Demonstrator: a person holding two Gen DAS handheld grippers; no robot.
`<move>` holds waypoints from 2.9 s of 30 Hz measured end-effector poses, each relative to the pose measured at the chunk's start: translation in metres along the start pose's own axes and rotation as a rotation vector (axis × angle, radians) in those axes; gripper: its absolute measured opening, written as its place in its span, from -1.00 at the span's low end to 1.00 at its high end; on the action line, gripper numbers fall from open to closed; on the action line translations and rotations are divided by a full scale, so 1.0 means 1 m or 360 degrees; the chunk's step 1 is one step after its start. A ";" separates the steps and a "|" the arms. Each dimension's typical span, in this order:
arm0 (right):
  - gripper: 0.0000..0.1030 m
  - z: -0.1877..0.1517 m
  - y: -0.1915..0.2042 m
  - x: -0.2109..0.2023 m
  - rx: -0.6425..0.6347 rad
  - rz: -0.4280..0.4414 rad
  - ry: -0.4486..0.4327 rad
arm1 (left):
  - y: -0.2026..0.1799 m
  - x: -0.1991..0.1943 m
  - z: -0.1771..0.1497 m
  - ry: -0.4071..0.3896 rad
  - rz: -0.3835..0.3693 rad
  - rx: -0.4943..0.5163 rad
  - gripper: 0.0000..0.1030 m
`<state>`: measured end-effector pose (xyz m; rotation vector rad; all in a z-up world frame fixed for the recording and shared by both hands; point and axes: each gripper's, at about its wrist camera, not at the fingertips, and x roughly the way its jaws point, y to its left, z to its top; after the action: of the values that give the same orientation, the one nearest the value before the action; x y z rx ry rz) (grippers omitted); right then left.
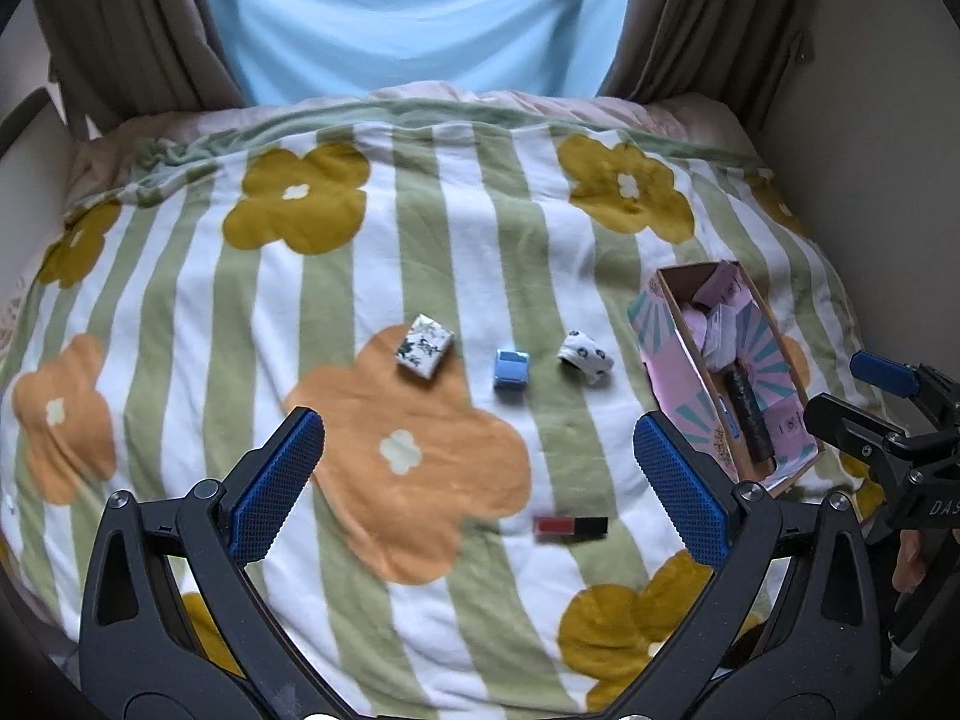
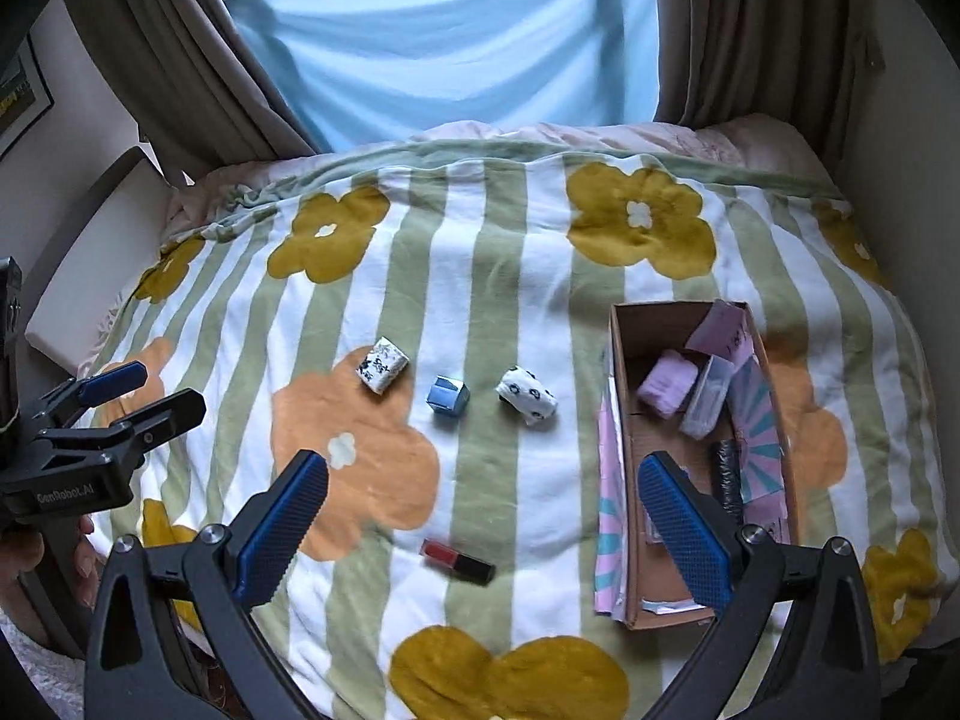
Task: Organize objects
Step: 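Move the left tool toward the white tissue pack while the right approaches the red lipstick, then grasp the white tissue pack with the left tool while the right grasps the lipstick, then lift and carry the tissue pack and lipstick over the cardboard box with both tools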
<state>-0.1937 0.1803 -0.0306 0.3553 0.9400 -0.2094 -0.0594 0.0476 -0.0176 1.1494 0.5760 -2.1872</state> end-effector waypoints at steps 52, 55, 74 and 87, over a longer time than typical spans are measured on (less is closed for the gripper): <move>0.58 -0.168 0.020 0.250 0.0454 -0.0375 0.0438 | 0.049 0.353 0.003 0.0339 -0.0040 0.0496 -0.02; 0.58 -0.169 0.016 0.248 0.0461 -0.0359 0.0445 | 0.051 0.352 0.006 0.0332 -0.0051 0.0489 -0.10; 0.58 -0.135 0.011 0.167 0.0362 -0.0291 0.0249 | 0.046 0.276 0.018 0.0277 -0.0026 0.0407 -0.11; 0.58 -0.033 0.028 0.097 0.0156 -0.0169 0.0037 | 0.053 0.147 0.013 0.0207 0.0039 0.0111 -0.11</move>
<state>-0.1536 0.2171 -0.1222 0.3991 0.9743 -0.3504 -0.0968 -0.0437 -0.1392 1.3363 0.5411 -2.1382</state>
